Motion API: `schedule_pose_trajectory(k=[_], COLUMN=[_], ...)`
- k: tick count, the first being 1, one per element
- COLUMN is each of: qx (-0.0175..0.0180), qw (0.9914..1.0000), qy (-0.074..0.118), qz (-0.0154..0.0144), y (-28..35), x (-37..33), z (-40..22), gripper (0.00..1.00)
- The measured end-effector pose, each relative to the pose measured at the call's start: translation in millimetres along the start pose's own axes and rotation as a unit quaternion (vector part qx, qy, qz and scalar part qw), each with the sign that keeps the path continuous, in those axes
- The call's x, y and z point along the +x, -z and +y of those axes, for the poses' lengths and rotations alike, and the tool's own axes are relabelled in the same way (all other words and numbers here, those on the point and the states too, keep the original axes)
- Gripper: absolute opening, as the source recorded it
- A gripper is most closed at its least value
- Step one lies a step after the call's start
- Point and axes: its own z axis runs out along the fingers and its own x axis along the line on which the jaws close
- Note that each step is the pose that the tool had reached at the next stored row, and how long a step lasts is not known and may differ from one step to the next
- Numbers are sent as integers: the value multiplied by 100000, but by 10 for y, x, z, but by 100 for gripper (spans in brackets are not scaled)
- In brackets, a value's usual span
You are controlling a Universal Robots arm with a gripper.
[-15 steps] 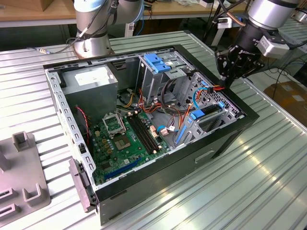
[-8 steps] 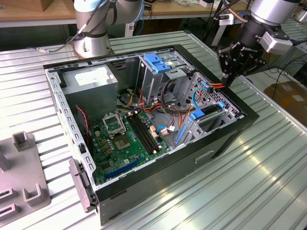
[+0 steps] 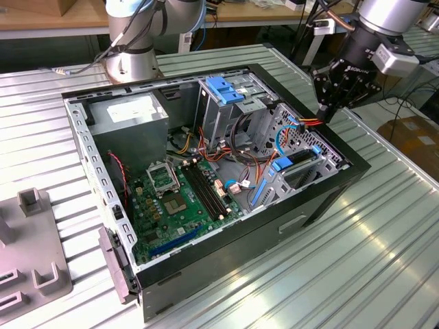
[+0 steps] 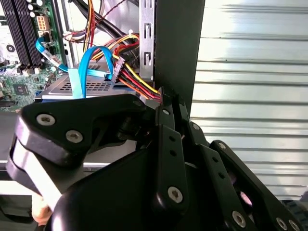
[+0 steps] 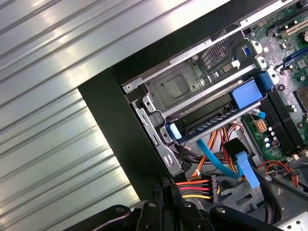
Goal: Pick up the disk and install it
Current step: 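Insert the first disk wire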
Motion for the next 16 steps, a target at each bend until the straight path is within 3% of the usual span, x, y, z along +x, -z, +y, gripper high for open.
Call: schedule_pose_trajectory(k=[2,3,9,14,16], qx=[-16,-51,-55,-112,-144], qw=[99997,99961,99953,99799,99653], qy=[-776,-2783,-3056,-6331,-8324], qz=[7,26,26,55,69], y=[0,1,2,2,1], x=[-1,-17,-86,-102,-103], z=[1,9,51,61,61], gripper=[18,18,18,18,18])
